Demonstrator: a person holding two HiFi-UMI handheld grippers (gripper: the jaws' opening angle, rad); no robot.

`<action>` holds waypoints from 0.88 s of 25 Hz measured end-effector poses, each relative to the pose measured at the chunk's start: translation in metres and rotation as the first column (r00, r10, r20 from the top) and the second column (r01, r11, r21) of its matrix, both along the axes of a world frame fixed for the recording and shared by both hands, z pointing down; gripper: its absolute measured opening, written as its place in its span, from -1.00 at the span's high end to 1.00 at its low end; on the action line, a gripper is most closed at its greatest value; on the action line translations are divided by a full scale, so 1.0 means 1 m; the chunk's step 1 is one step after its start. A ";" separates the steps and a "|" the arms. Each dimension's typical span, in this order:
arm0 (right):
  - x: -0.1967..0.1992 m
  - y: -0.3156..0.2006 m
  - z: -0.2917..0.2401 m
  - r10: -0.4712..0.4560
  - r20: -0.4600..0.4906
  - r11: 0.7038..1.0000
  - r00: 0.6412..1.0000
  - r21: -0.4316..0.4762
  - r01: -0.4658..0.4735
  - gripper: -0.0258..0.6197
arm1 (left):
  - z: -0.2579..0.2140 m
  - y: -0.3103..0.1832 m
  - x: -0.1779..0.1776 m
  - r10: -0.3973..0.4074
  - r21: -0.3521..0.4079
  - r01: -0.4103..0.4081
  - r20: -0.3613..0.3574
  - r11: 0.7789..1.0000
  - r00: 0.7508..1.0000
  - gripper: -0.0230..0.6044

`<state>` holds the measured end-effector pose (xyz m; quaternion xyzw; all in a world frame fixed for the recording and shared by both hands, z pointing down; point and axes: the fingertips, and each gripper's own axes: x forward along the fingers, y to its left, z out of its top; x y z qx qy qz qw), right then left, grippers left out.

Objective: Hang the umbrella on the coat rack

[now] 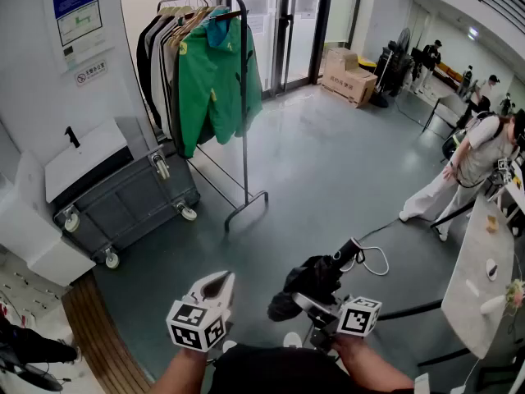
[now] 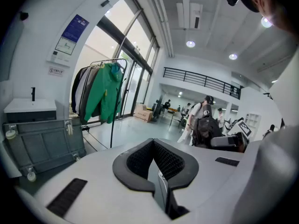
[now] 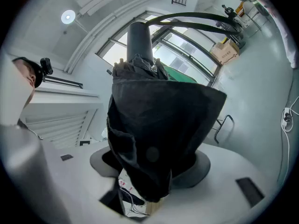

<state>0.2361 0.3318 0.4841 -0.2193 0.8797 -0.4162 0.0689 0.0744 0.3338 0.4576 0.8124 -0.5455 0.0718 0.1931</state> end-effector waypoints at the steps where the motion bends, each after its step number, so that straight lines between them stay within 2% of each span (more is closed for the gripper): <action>1: -0.001 0.000 0.000 0.001 -0.003 1.000 1.000 -0.001 -0.001 0.13 | 0.000 -0.001 -0.002 0.000 0.001 0.000 0.000 1.000 1.000 0.88; 10: -0.008 -0.004 -0.004 0.004 -0.017 1.000 1.000 0.014 -0.004 0.13 | -0.001 -0.005 -0.008 0.014 0.004 -0.014 -0.004 1.000 1.000 0.88; 16: -0.025 -0.004 -0.018 -0.042 -0.071 0.993 0.997 0.111 0.050 0.13 | 0.000 -0.010 -0.019 0.032 0.001 -0.032 -0.003 0.999 0.999 0.88; 22: -0.050 -0.001 -0.020 -0.059 -0.074 0.990 0.996 0.120 0.067 0.13 | 0.000 -0.009 -0.042 0.047 0.010 -0.047 -0.002 0.999 0.999 0.88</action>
